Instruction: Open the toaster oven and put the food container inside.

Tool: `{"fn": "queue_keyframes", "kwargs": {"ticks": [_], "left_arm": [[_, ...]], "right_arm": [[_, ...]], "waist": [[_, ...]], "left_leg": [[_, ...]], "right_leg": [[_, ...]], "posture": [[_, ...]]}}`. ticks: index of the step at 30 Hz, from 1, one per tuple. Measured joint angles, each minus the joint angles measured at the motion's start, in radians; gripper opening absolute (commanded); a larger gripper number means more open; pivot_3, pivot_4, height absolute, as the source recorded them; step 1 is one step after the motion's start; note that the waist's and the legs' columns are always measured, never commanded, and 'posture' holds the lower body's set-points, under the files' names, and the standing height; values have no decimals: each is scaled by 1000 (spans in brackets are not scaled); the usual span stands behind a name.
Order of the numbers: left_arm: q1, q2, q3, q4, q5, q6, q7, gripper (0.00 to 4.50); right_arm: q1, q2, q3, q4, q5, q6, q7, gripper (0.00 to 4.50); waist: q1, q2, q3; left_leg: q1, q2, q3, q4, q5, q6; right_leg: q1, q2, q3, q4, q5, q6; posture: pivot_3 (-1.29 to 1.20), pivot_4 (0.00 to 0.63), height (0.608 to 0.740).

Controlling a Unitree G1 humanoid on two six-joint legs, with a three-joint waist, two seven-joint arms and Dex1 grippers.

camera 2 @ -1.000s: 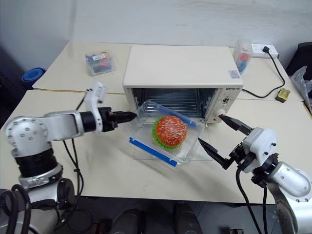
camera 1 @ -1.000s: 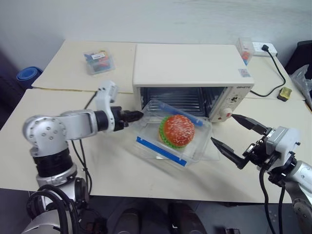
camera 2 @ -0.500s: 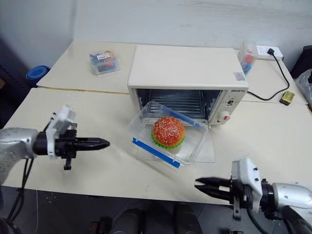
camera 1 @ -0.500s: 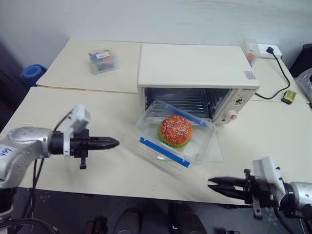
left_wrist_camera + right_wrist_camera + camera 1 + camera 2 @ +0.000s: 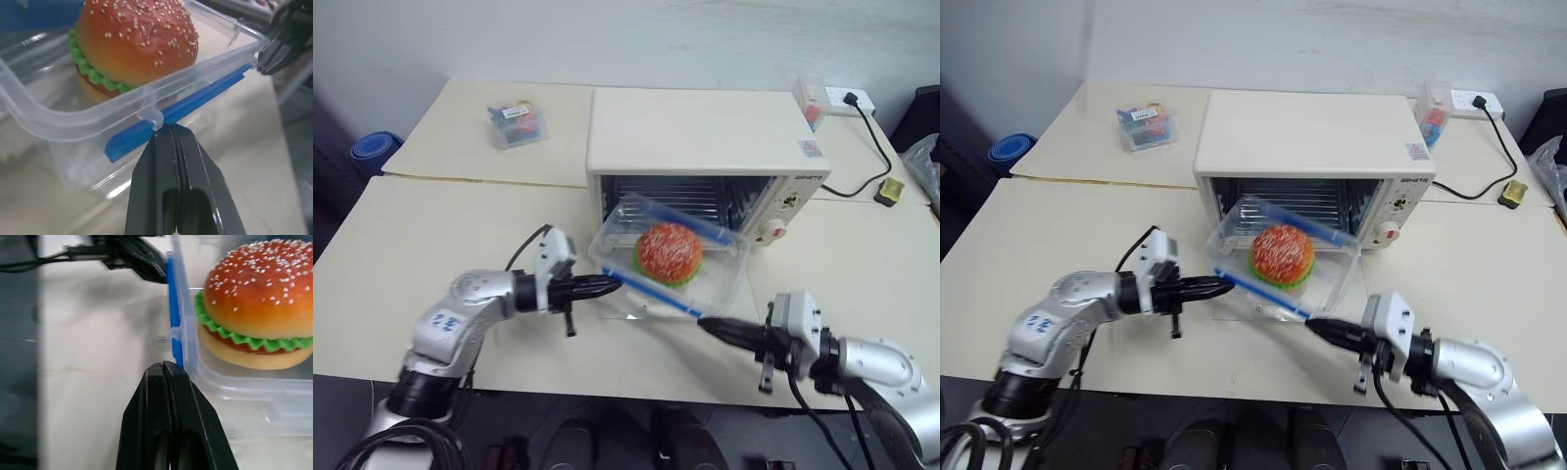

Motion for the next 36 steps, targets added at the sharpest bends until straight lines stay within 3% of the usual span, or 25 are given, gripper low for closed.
{"fn": "queue_keyframes", "kwargs": {"ticks": [10, 15, 19, 22, 25, 29, 33, 36], "left_arm": [[-81, -173, 0, 145, 78, -66, 140, 0], [-137, -233, 12, 237, 125, -124, 202, 0], [-162, -247, 15, 273, 146, -150, 218, 0], [-145, -187, 12, 234, 136, -130, 161, 0], [-58, -26, 82, 80, 32, -52, 37, 602], [97, 140, 250, -42, -83, -67, -131, 1816], [234, 230, 367, -35, -112, -206, -328, 3000], [266, 273, 417, -10, -143, -241, -419, 3952]], "right_arm": [[-328, 130, 34, 313, -165, -114, -120, 30], [-406, 186, 82, 426, -230, -174, -142, 30], [-440, 223, 105, 474, -255, -206, -155, 30], [-431, 213, 100, 460, -242, -198, -133, 30], [-350, 119, 36, 370, -151, -167, -48, 0], [-255, -19, -92, 346, -77, -162, 62, 0], [-221, -104, -123, 545, -128, -275, 169, 0], [-243, -123, -73, 748, -199, -405, 259, 0]], "waist": [[-1, 0, 0], [-2, 0, 0], [-3, 0, 0], [-5, 0, 0], [-6, 1, 0], [-5, 1, 0], [-5, 1, 0], [-4, 1, 0]], "left_leg": [[-1, 1, 1, 1, 1, -2], [-2, 1, 2, 0, 3, -6], [-2, 1, 2, 0, 4, -6], [-2, 1, 2, 0, 4, -6], [-5, 3, 2, -2, 3, -7], [-4, 2, 2, -1, 0, -1], [1, 2, 2, -2, -1, 2], [1, 2, 2, -2, -1, 2]], "right_leg": [[-2, 1, 1, 1, 0, 0], [-3, 1, 1, 1, 0, 0], [-4, 1, 2, 1, 0, 0], [-4, 1, 2, 1, 0, 0], [-6, 2, 1, 2, 0, 0], [-3, 0, 1, -4, 0, 0], [1, -1, 1, -5, 0, -1], [2, -1, 0, -5, 1, -1]], "posture": [[0, 150, 740], [0, 150, 740], [0, 150, 740], [0, 150, 740], [0, 150, 740], [0, 150, 740], [0, 150, 740], [0, 150, 740]]}}
